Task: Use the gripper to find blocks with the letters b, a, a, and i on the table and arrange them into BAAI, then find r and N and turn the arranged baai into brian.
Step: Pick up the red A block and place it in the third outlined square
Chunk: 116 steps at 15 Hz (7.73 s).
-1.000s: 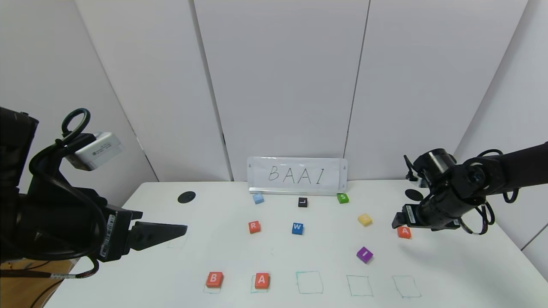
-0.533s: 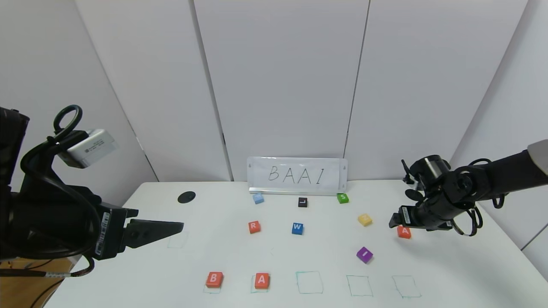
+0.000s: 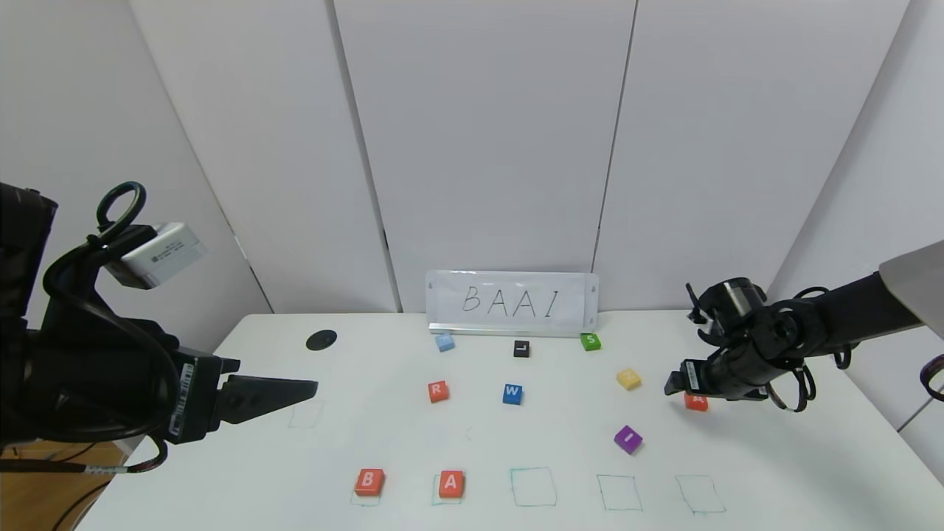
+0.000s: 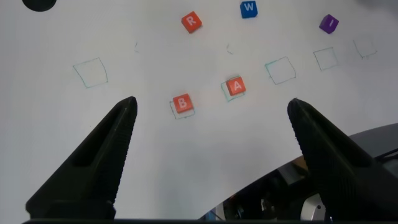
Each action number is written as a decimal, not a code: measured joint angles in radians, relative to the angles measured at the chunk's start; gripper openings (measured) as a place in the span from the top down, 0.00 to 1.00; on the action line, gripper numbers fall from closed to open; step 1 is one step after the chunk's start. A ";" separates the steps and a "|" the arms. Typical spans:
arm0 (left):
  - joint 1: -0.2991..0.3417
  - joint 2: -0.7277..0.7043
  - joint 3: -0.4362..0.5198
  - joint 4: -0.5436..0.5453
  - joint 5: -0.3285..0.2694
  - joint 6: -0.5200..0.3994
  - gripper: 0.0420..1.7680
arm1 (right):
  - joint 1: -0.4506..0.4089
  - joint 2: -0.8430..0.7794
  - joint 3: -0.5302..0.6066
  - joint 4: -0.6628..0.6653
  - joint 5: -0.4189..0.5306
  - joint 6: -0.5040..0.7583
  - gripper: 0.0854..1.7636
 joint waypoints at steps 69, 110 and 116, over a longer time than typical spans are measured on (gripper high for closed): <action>0.025 0.018 0.016 -0.003 0.000 0.044 0.03 | 0.766 0.047 -0.218 0.325 -0.188 0.547 0.74; 0.024 0.030 0.025 -0.003 -0.001 0.067 0.03 | 0.774 0.080 -0.054 0.080 -0.205 0.573 0.70; 0.024 0.030 0.025 -0.003 -0.001 0.067 0.03 | 0.770 0.076 -0.057 0.078 -0.204 0.584 0.34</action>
